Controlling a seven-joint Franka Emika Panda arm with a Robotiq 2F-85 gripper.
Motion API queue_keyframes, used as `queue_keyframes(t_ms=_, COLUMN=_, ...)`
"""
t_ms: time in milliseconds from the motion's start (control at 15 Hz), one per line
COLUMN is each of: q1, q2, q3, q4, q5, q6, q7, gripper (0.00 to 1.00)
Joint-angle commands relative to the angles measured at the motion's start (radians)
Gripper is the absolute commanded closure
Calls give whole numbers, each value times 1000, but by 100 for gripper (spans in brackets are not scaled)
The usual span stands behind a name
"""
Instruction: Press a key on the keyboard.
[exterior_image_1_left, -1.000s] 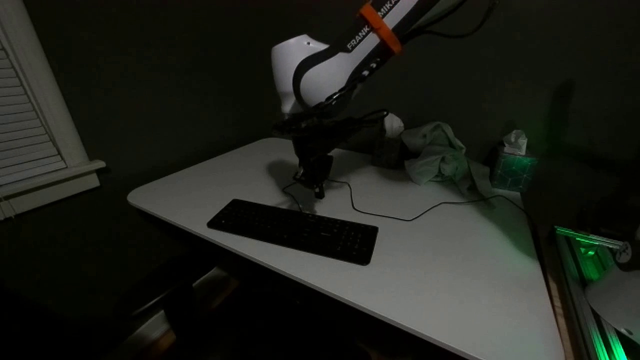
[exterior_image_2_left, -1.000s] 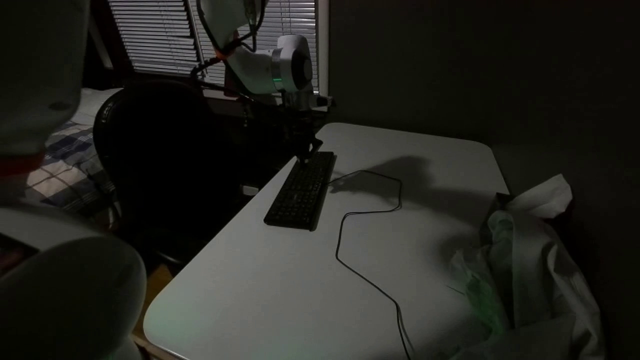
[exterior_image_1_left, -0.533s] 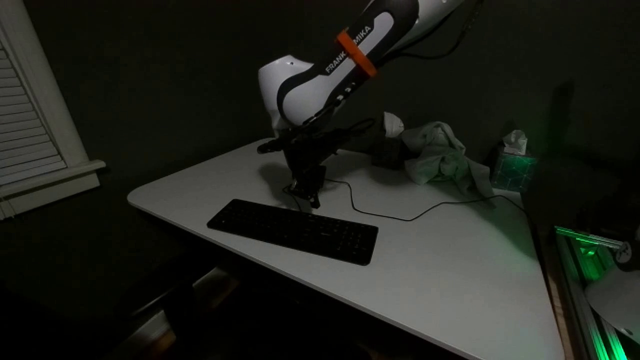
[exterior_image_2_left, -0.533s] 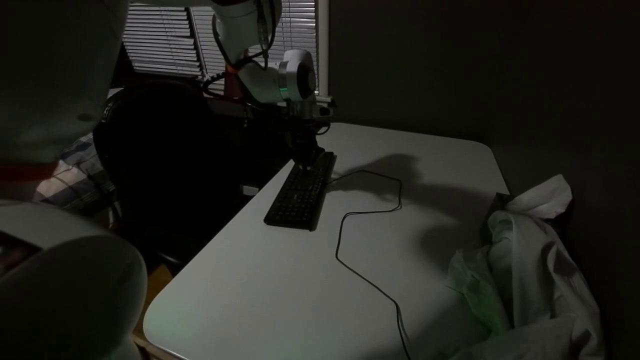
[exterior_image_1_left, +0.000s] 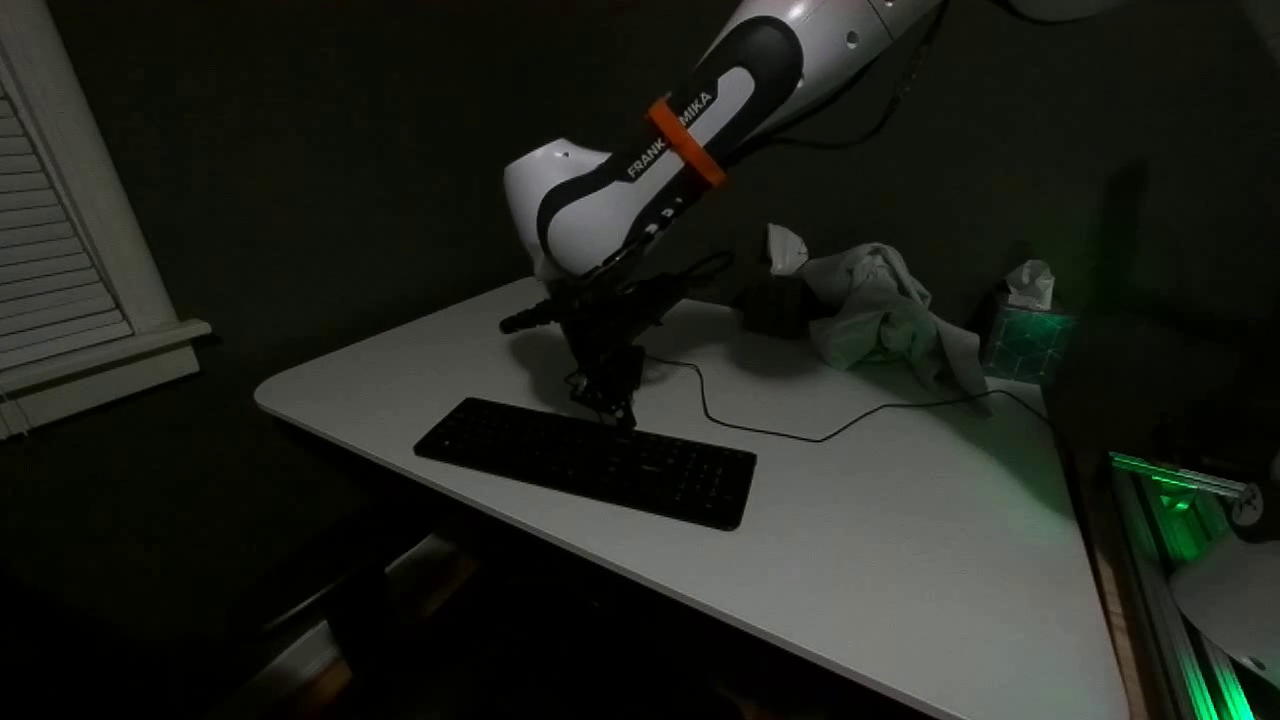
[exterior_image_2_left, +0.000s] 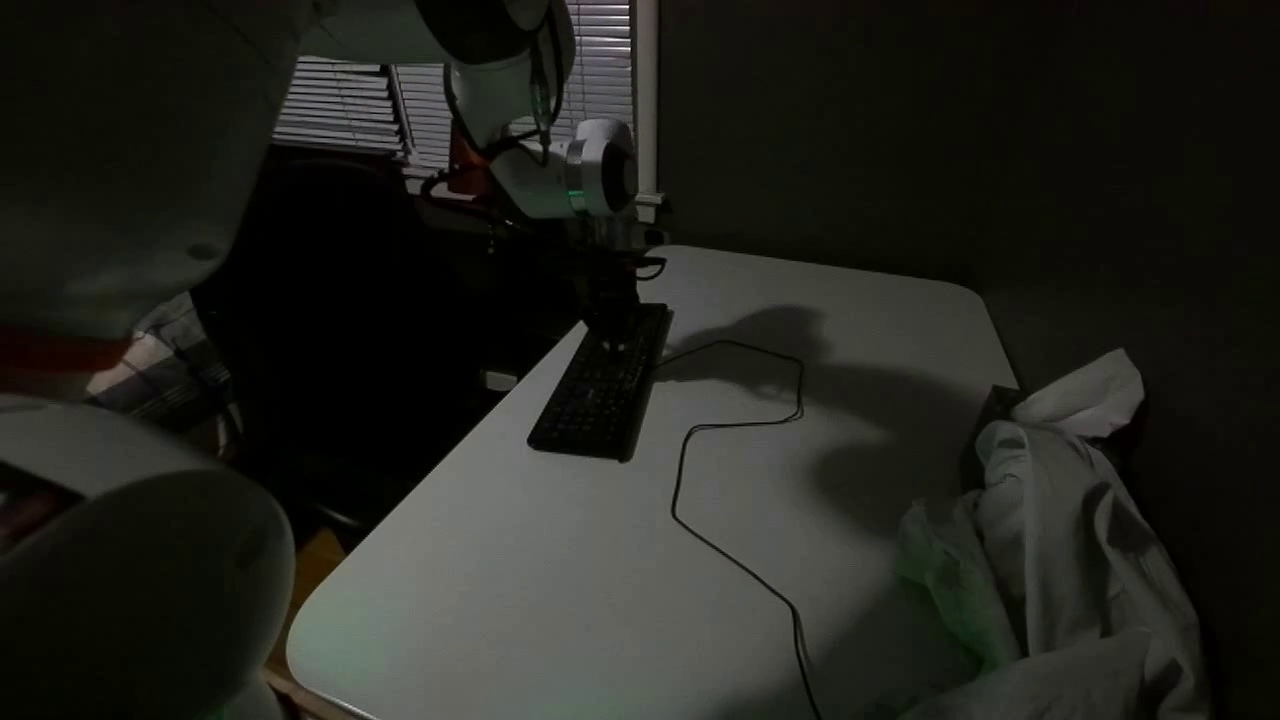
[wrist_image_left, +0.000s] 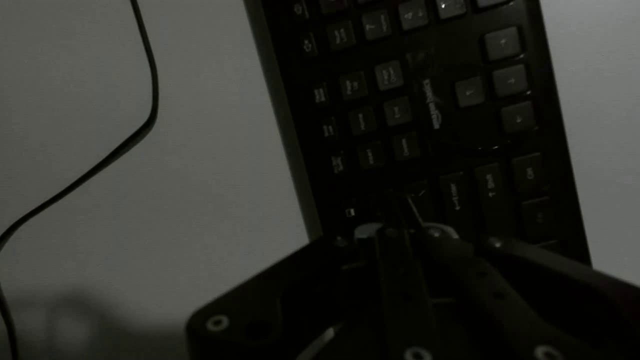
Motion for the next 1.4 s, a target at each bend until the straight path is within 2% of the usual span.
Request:
queue_keyframes(t_ms=0, q1=8, q2=49, q3=-8, q4=66, q5=30, q6=-61, q7=-27, gripper=100)
queue_keyframes(t_ms=1333, q1=2, q2=148, q3=-17, q4=178, q5=45, q6=-114, q7=-39, gripper=100)
